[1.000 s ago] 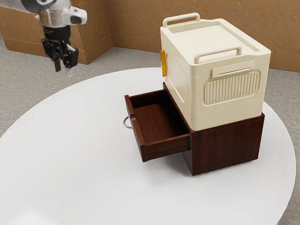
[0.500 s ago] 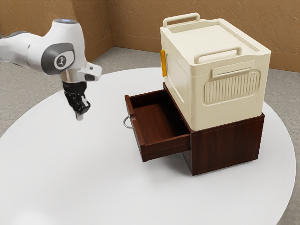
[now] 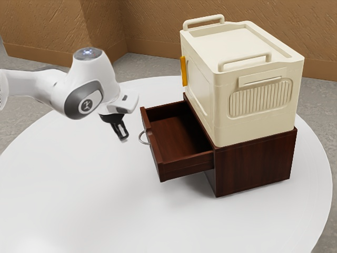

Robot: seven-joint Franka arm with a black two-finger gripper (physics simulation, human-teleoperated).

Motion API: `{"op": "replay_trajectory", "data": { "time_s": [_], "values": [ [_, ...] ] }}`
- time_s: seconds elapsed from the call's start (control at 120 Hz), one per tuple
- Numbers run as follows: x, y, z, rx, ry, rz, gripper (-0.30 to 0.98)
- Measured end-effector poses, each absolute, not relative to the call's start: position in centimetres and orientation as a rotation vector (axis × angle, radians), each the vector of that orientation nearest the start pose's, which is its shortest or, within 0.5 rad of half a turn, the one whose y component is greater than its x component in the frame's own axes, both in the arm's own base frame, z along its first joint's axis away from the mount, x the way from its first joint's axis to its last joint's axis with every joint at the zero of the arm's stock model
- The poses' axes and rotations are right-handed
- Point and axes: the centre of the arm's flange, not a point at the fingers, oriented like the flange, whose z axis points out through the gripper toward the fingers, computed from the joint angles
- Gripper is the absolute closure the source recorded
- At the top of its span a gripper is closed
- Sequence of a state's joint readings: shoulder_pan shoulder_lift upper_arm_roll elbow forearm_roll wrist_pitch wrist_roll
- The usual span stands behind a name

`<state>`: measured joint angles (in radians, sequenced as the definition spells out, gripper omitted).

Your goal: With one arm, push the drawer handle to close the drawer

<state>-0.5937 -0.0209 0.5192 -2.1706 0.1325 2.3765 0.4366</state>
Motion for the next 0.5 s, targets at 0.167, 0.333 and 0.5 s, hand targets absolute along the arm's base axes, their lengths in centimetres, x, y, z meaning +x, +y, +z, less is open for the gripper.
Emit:
{"op": "replay_trajectory", "data": {
  "time_s": [0.167,0.333,0.5],
  "values": [
    [55.4,-2.3,40.0,-2.835,0.863,-0.407,0.79],
    [55.9,-1.0,39.5,-2.806,0.837,-0.514,0.79],
    [56.3,-3.3,39.4,-2.778,0.892,-0.583,0.79]
  ]
}}
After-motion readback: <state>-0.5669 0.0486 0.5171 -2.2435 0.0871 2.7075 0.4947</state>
